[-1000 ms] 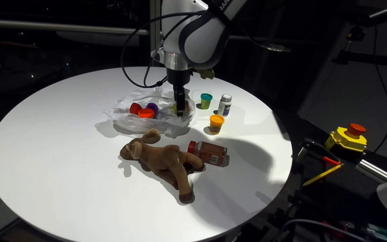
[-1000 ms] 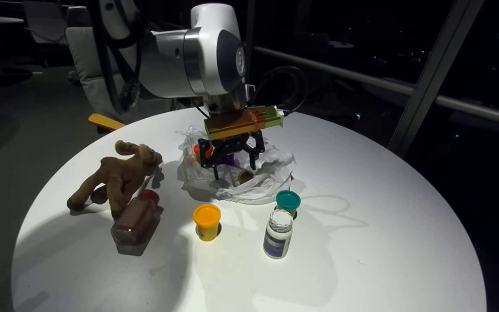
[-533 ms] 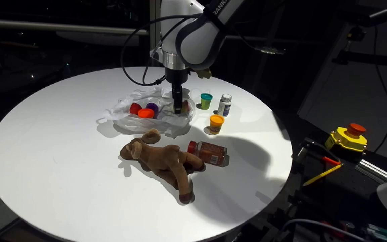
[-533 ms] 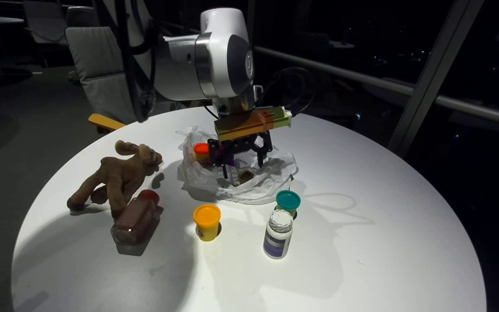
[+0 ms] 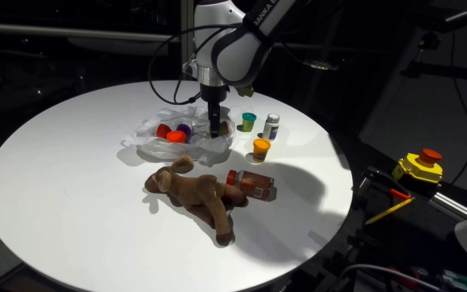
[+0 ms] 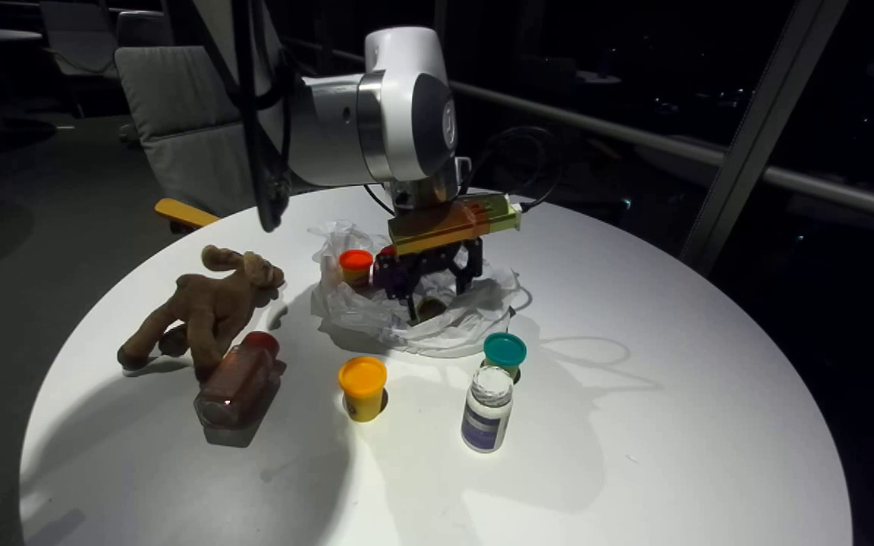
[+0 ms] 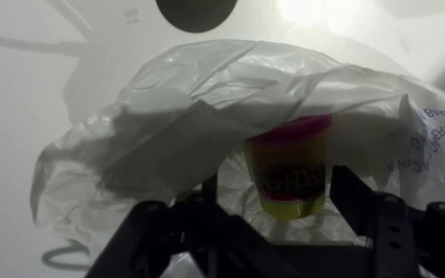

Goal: Remove the things from the plastic bag and put them on the table

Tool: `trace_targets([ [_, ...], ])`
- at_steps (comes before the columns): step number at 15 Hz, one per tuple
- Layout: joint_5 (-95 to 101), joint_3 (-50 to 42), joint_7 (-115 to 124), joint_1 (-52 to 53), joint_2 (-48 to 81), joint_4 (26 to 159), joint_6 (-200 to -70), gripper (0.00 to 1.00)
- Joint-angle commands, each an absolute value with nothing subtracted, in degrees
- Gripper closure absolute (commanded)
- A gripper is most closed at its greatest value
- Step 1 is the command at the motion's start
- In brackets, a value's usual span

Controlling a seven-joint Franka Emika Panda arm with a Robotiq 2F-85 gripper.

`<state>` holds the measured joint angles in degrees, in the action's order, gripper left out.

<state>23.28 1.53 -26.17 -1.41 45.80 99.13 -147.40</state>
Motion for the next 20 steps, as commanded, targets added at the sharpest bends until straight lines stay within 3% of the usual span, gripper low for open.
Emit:
trace_targets([
  [1, 22.4, 1.6, -28.0, -2.2, 45.8, 97.9, -146.6, 0.55],
  [5, 20.6, 2.8, -28.3, -4.0, 41.8, 99.4, -146.0, 0.81],
  [13, 2.2, 11.9, -38.1, -12.5, 22.1, 108.7, -137.5, 0.81],
  [17, -0.1, 7.5, -35.8, -10.1, 14.6, 117.2, -133.6, 0.81],
  [20, 4.9, 3.0, -28.5, -7.9, 12.5, 124.7, -138.9, 0.81],
])
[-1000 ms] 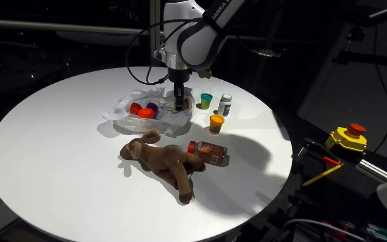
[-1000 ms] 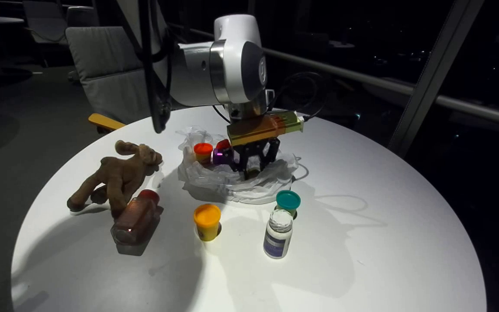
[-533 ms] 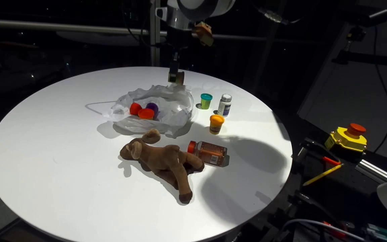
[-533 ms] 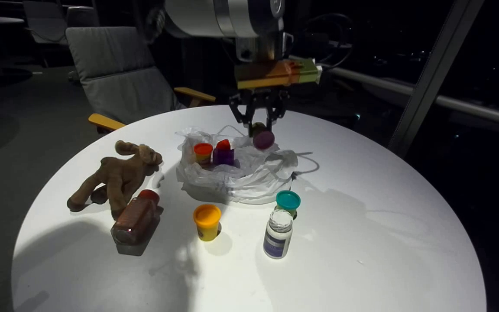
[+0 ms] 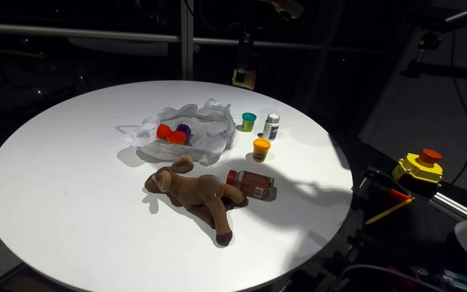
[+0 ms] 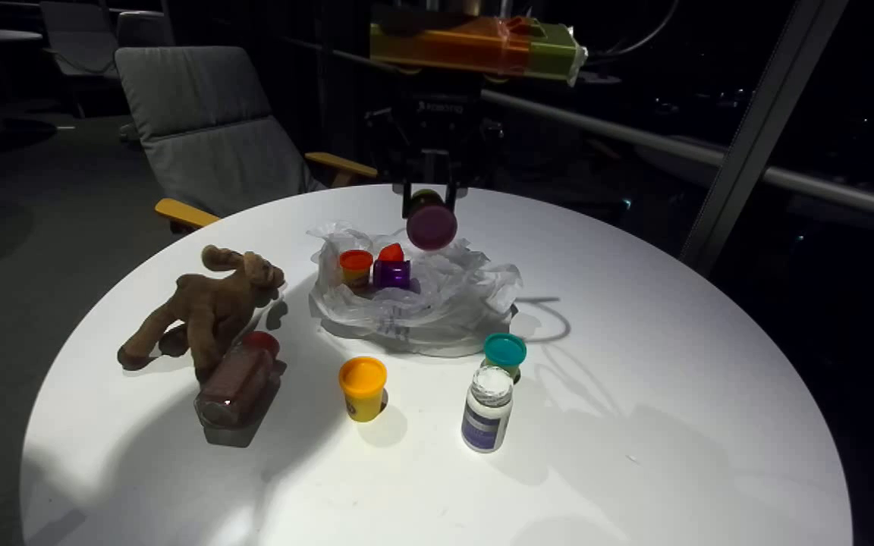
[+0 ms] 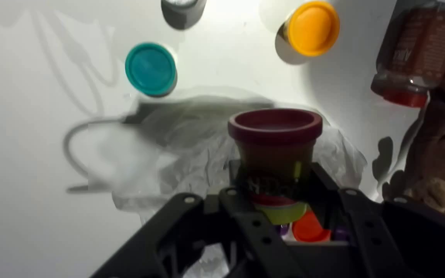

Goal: Remove the things from the plastic bag and put them on the table

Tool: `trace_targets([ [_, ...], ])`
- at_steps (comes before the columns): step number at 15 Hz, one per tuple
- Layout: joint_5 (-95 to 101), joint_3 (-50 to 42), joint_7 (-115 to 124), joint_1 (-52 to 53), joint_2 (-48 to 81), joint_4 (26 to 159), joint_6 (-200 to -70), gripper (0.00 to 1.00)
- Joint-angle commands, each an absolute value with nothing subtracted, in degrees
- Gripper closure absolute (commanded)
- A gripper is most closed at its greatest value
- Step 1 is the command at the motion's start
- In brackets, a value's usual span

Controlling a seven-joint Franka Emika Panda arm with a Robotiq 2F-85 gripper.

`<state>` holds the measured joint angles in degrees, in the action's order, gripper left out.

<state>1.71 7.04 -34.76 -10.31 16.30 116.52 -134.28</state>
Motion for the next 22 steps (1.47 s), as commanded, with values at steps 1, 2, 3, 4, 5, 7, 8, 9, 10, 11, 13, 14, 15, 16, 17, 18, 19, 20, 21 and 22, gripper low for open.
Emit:
trace_targets([
  [1, 7.3, 1.6, -25.7, -7.2, 12.9, 126.5, -141.9, 0.81],
  [2, 9.3, 0.5, -23.1, -6.7, 13.8, 127.7, -143.4, 0.81],
  [3, 11.1, -0.5, -20.5, -6.2, 14.9, 128.6, -145.6, 0.81],
  [4, 12.2, -1.1, -18.0, -5.6, 16.1, 129.0, -147.7, 0.81],
  [5, 13.1, -1.7, -15.4, -5.0, 17.2, 129.2, -148.9, 0.81],
  [7, 15.7, -3.1, -11.2, -3.4, 18.6, 129.9, -149.6, 0.81],
  [8, 17.2, -3.8, -9.2, -2.5, 19.2, 130.2, -148.9, 0.81],
  [9, 18.8, -4.8, -7.2, -1.7, 19.8, 130.5, -148.5, 0.81],
  [10, 19.8, -5.5, -5.3, -1.1, 20.5, 130.6, -148.0, 0.81],
  [11, 20.8, -6.3, -3.6, -0.5, 21.0, 131.1, -147.7, 0.81],
  [13, 21.9, -7.7, 0.2, 0.4, 22.3, 131.6, -148.1, 0.81],
  [14, 21.7, -8.0, 1.4, 0.4, 22.8, 132.0, -148.5, 0.81],
  [15, 21.3, -8.2, 2.3, 0.5, 23.4, 132.2, -149.2, 0.81],
  [16, 20.8, -8.4, 3.3, 0.4, 24.0, 132.4, -150.4, 0.81],
  [17, 20.6, -8.7, 4.2, 0.4, 24.6, 132.4, -151.3, 0.81],
  [18, 20.2, -8.8, 5.4, 0.6, 25.3, 132.5, -152.0, 0.81],
  [19, 20.1, -9.0, 6.5, 0.8, 26.0, 132.4, -152.7, 0.81],
  [20, 19.4, -8.8, 6.7, 0.7, 26.5, 132.4, -152.5, 0.81],
  [21, 19.4, -8.9, 7.3, 0.9, 27.0, 132.4, -152.9, 0.80],
  [22, 19.1, -8.8, 7.6, 1.0, 27.4, 132.4, -152.8, 0.32],
])
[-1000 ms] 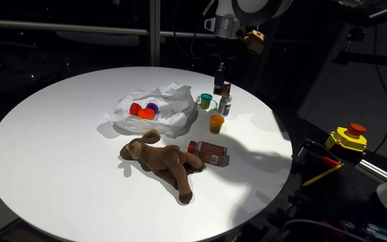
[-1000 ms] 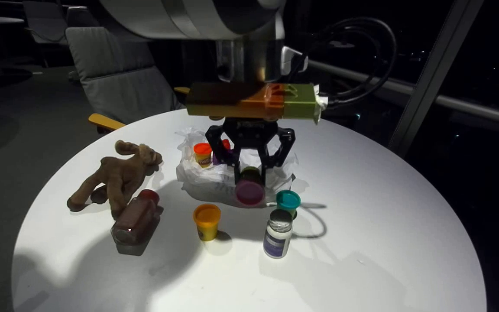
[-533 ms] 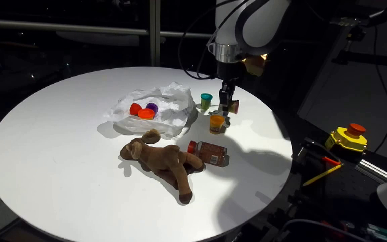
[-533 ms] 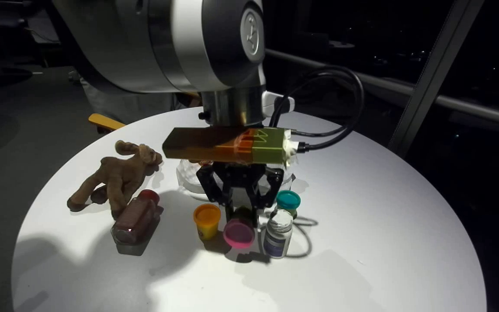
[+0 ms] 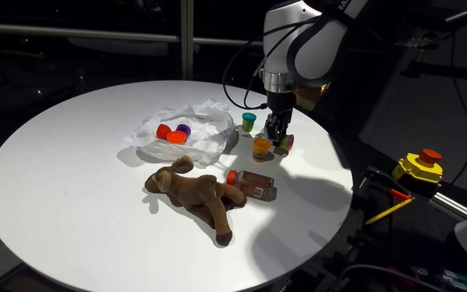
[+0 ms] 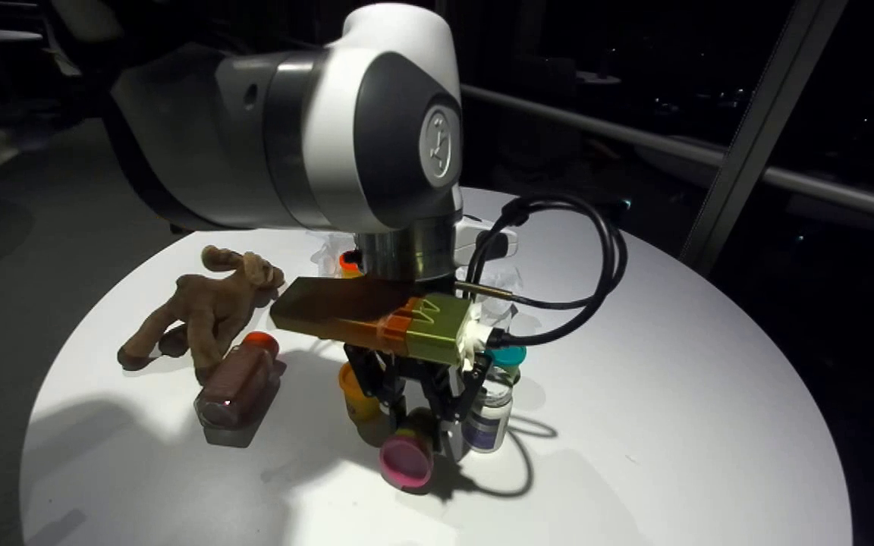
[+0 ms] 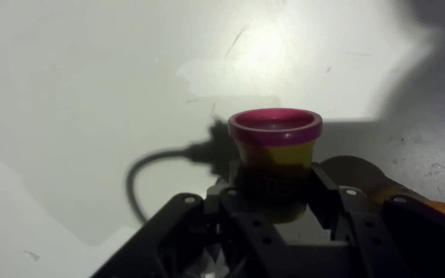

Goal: Remove the things from the plastic bag and put them on the table

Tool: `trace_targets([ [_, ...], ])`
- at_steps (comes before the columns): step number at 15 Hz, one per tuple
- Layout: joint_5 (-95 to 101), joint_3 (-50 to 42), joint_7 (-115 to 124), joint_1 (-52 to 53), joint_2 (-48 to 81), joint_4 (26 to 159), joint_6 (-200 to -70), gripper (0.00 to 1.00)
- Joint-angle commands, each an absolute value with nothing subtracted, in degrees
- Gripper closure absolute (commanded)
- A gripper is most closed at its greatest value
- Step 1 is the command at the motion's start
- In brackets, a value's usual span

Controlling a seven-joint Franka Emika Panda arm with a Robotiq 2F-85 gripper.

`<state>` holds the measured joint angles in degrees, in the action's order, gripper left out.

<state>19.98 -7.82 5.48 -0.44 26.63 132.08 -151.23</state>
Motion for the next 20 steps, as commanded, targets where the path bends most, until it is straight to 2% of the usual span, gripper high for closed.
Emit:
trace_targets([
  [1, 19.0, -8.9, 8.0, 1.1, 27.6, 132.4, -152.8, 0.31],
  [5, 18.6, -9.5, 9.8, 1.6, 25.9, 131.4, -152.3, 0.01],
  [12, 13.8, -7.1, 14.7, 3.8, 22.7, 117.1, -137.7, 0.00],
  [16, 9.8, -6.0, 24.7, 6.0, 28.8, 105.4, -127.0, 0.00],
  [20, 4.8, -5.7, 33.9, 6.9, 35.9, 96.4, -122.1, 0.00],
])
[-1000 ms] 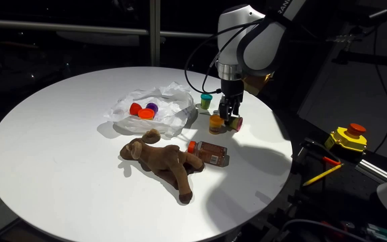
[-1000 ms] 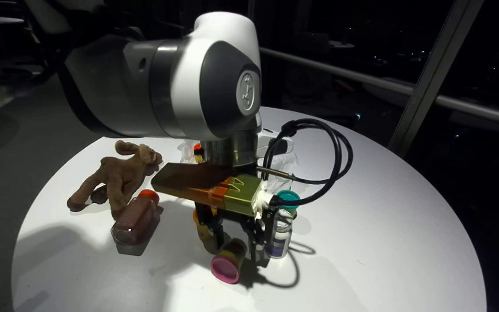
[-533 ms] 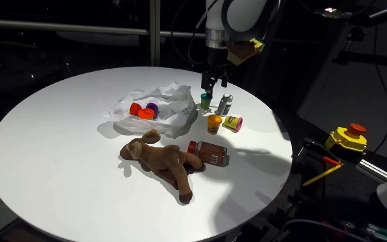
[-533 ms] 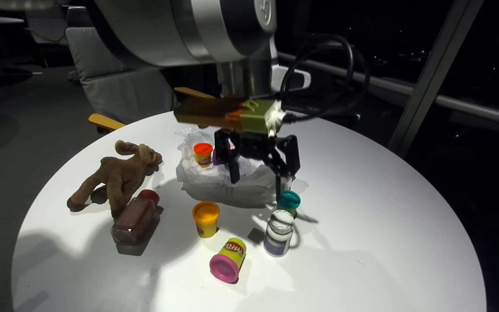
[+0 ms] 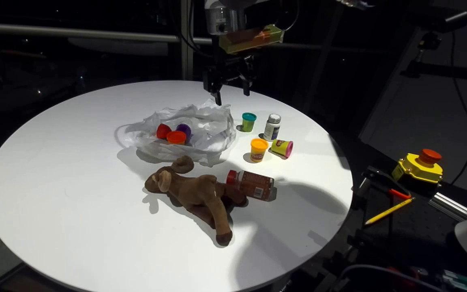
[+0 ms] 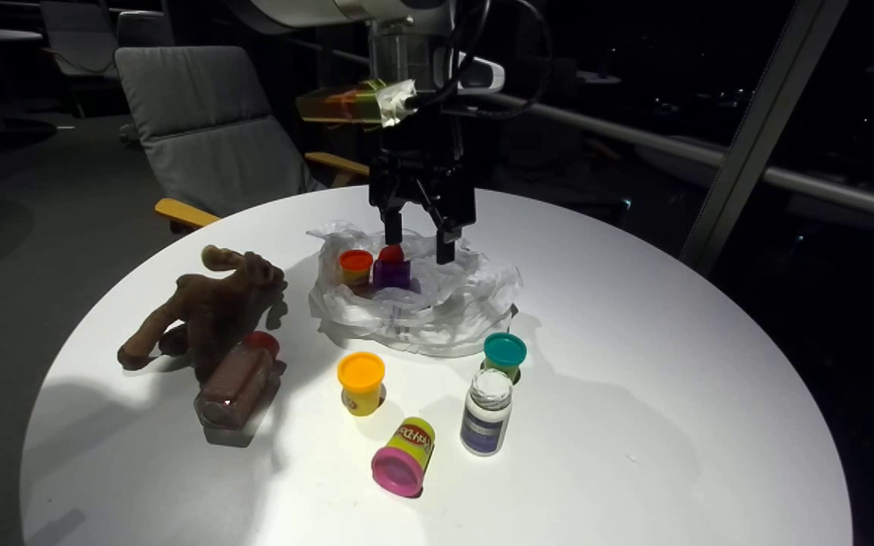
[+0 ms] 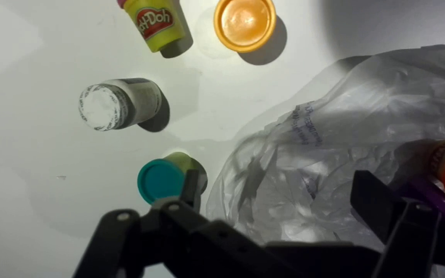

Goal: Remove the things from the plastic bag and put them on the table

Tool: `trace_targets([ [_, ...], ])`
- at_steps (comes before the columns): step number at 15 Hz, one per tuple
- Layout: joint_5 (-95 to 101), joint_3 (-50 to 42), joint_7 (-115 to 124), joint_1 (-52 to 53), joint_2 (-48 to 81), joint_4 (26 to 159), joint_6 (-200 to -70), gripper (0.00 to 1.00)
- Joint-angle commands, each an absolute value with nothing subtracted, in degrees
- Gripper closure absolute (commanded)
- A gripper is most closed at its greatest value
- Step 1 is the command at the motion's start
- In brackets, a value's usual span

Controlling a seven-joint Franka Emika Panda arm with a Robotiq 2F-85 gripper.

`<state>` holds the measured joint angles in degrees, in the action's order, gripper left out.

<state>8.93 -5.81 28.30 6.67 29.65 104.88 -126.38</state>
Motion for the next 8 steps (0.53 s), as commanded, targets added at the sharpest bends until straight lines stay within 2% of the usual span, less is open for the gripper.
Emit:
trace_targets([
  [1, 3.0, -5.7, 35.8, 6.9, 37.4, 94.5, -121.5, 0.00],
  [8, -10.3, -4.0, 46.9, 5.9, 44.9, 86.0, -125.0, 0.00],
])
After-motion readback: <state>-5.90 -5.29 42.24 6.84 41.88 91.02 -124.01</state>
